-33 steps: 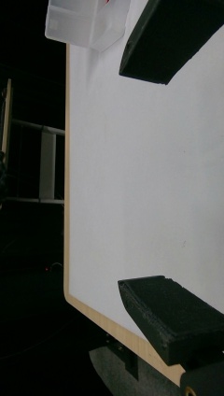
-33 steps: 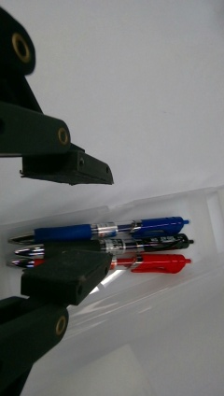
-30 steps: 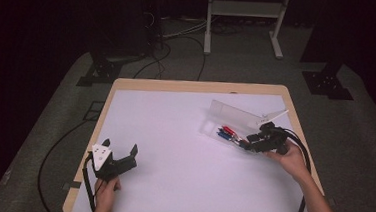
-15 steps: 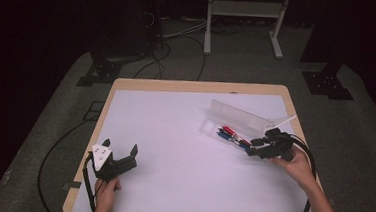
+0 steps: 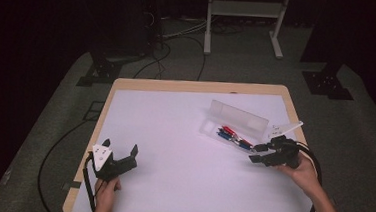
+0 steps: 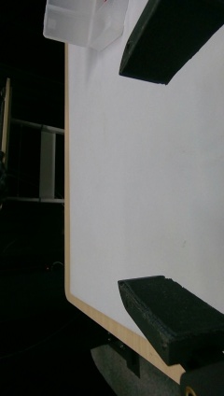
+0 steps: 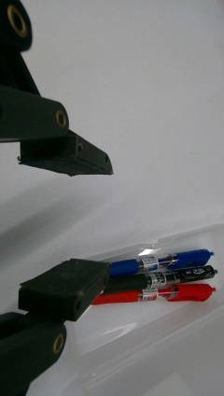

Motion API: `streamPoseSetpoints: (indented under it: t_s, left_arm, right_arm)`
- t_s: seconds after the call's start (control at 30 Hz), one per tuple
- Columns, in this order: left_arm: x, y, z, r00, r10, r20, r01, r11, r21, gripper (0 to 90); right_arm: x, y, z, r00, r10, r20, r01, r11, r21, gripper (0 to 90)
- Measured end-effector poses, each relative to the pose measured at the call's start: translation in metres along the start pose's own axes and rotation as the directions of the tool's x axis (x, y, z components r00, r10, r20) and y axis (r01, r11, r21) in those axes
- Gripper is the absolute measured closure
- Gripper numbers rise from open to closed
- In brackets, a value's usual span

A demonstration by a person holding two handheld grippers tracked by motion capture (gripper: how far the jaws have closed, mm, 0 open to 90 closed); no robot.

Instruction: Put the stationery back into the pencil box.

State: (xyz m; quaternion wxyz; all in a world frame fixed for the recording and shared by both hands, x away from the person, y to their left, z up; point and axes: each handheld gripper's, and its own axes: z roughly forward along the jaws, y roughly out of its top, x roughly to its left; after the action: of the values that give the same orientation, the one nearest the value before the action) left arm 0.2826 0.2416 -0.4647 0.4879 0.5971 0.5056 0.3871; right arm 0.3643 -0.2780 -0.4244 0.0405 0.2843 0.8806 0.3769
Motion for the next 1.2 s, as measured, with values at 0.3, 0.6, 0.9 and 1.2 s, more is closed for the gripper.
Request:
streamPoseSetpoints:
  t_s: [0.3,0.6,0.9,1.2]
  left_arm:
    - [0.000,0.000,0.000,1.0000,0.002,0.000,-0.002,1.0000,-0.002,0.4]
    - [-0.001,0.000,0.000,1.0000,0.004,-0.001,-0.004,1.0000,-0.004,0.3]
    - [0.000,0.000,0.000,1.0000,0.003,-0.001,-0.003,1.0000,-0.005,0.3]
    - [-0.001,0.000,0.000,1.0000,0.003,-0.002,-0.003,1.0000,-0.006,0.3]
  right_arm:
    - [0.006,-0.012,-0.006,1.0000,-0.001,-0.004,0.001,1.000,-0.003,43.8]
    - [0.011,-0.026,-0.011,0.9998,0.018,-0.010,-0.018,1.000,-0.004,42.8]
    - [0.023,-0.037,-0.017,0.9999,0.005,-0.012,-0.005,1.000,-0.019,42.2]
    - [0.033,-0.046,-0.020,0.9996,0.012,-0.025,-0.012,0.999,-0.030,41.1]
